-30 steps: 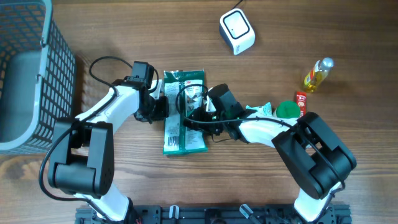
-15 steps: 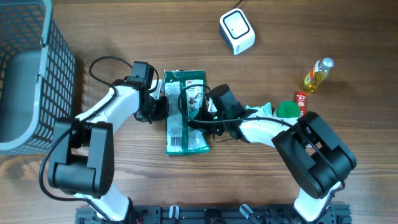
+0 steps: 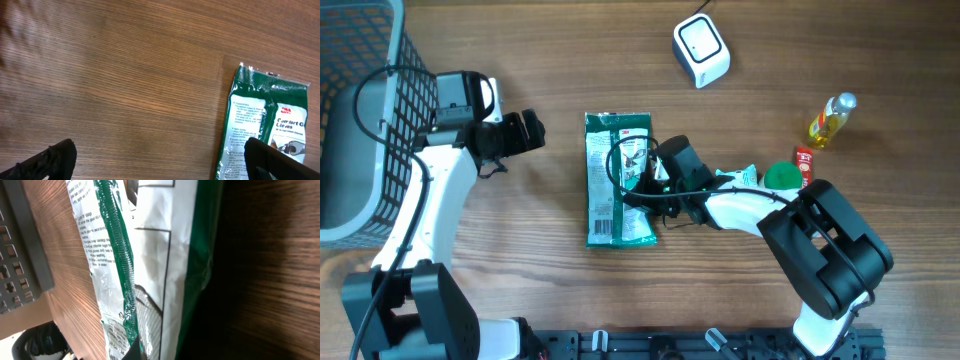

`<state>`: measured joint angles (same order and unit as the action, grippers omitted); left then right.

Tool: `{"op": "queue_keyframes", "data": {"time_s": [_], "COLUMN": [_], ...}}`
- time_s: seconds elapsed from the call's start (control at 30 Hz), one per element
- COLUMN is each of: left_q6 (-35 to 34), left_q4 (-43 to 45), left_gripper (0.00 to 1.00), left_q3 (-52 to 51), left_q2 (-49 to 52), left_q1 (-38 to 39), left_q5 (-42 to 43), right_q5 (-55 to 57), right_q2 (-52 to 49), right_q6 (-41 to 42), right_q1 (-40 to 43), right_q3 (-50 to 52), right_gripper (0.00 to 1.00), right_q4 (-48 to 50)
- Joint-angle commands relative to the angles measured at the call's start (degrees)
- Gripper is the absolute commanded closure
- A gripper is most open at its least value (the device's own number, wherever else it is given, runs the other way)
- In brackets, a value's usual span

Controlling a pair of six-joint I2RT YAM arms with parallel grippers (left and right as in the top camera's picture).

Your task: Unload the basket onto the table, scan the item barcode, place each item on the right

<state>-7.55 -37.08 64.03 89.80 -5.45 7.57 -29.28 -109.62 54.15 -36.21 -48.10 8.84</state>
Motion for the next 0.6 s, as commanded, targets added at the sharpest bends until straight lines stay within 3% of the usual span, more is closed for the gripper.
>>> {"op": "queue_keyframes", "data": {"time_s": [0.0,0.23,0.57], "left_q6": [0.7,0.7,0.7], "left_q4": [0.0,0.0,0.0], "left_gripper": [0.0,0.0,0.0], "left_q3": [0.2,0.2,0.2], "left_q2": [0.0,0.0,0.0], "left_q1": [-0.3,-0.3,-0.3], "left_q5": [-0.8,-0.8,-0.8], "right_q5": [2.7,2.7,2.2], "right_q2": [-1.3,-1.3,-1.2], "right_q6": [-0.2,-0.4,-15.8], "right_q1": [0.3,0.3,1.1], "right_q3": [1.0,1.0,0.2], "right_gripper": [0.96,0.96,0.96], "right_q4": [-0.6,-1.6,-2.3]}}
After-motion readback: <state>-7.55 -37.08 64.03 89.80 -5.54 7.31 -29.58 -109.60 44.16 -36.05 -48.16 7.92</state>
